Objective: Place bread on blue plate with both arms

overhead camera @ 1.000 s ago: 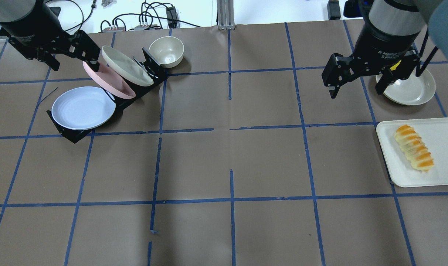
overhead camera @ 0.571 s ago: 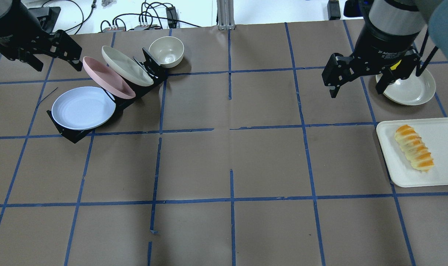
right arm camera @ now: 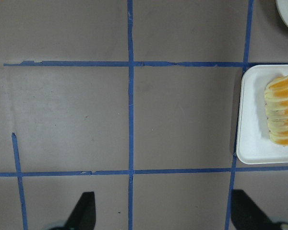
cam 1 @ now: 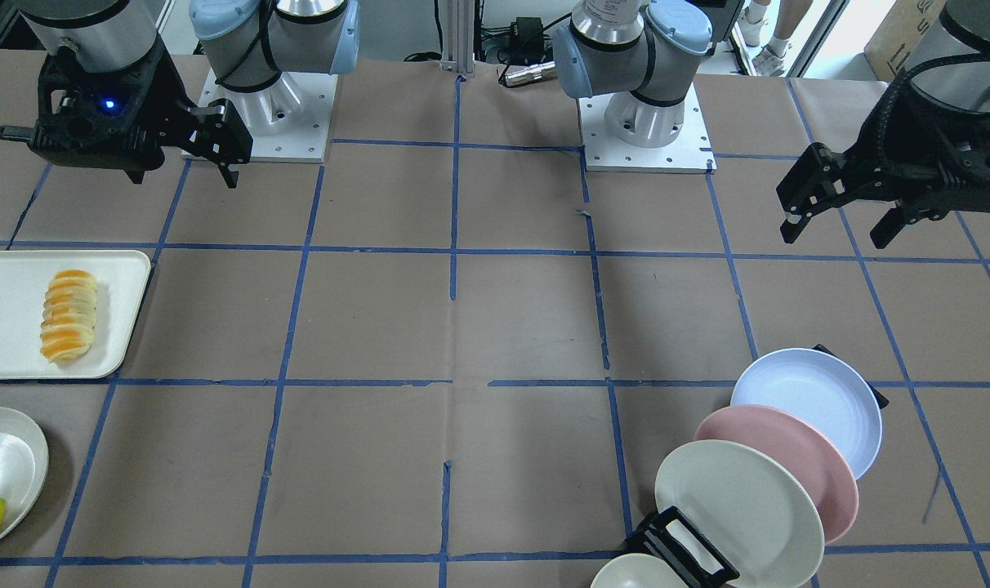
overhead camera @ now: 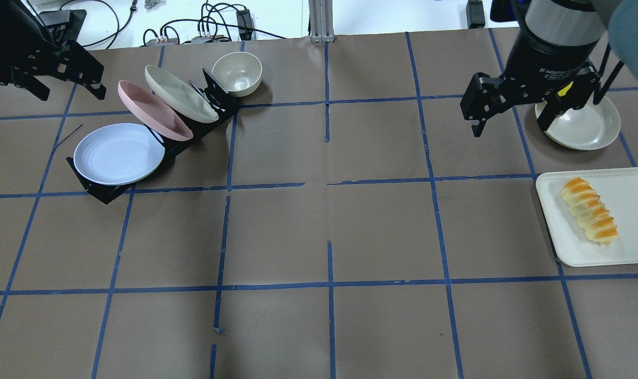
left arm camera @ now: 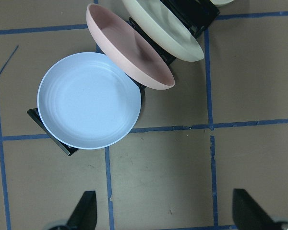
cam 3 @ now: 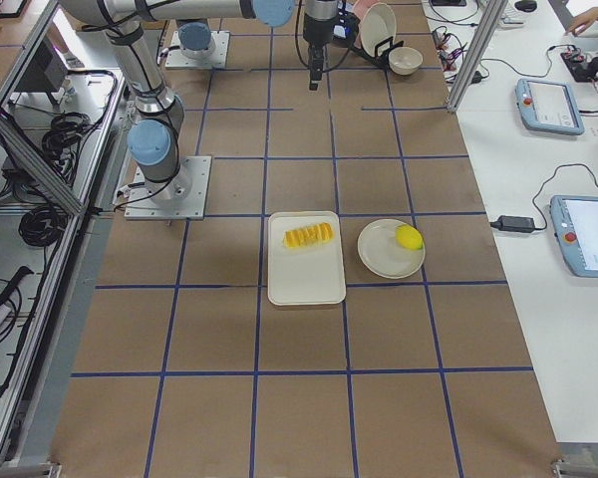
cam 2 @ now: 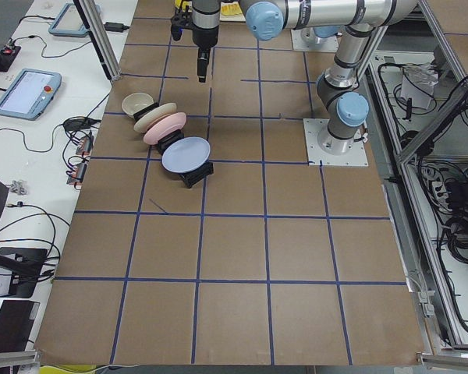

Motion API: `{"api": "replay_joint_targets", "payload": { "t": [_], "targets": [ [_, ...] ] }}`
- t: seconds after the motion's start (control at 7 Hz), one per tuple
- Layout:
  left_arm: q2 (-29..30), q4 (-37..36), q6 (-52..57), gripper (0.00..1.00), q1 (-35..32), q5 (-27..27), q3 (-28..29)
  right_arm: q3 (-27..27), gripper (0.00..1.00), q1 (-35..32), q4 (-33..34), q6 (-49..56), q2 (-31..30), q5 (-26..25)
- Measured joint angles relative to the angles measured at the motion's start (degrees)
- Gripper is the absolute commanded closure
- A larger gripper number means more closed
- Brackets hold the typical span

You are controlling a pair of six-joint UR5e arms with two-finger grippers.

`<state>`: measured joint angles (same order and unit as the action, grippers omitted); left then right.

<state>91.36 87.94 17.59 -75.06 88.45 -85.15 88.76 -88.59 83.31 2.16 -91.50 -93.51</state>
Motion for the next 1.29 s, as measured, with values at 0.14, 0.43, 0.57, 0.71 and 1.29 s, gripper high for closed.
{"api": "replay_joint_targets", "payload": {
  "t": [0.14, 0.43, 0.57, 0.71, 1.29],
  "targets": [
    [0.36, 0.08, 0.17, 0.0, 0.11, 0.04, -0.11, 0.01, 0.01, 0.0, -0.04, 0.02, 0.0, -0.01],
    [1.69, -0.19, 2.21, 0.0, 0.86, 0.41, -1.07, 0.02, 0.01, 0.0, -0.08, 0.02, -0.02, -0.01],
    [2.3, -0.38, 6.85, 0.0, 2.65, 0.55, -1.7, 0.09, 0.01, 0.0, -0.08, -0.02, -0.02, -0.01],
    [2.92, -0.45, 12.7, 0.0, 5.06, 0.56, -2.05, 0.12, 0.01, 0.0, -0.04, -0.04, 0.0, -0.01],
    [10.92, -4.96, 26.39, 0.0, 9.48, 0.23, -1.54, 0.7, 0.01, 0.06, -0.01, -0.07, 0.01, -0.03]
  ]
}}
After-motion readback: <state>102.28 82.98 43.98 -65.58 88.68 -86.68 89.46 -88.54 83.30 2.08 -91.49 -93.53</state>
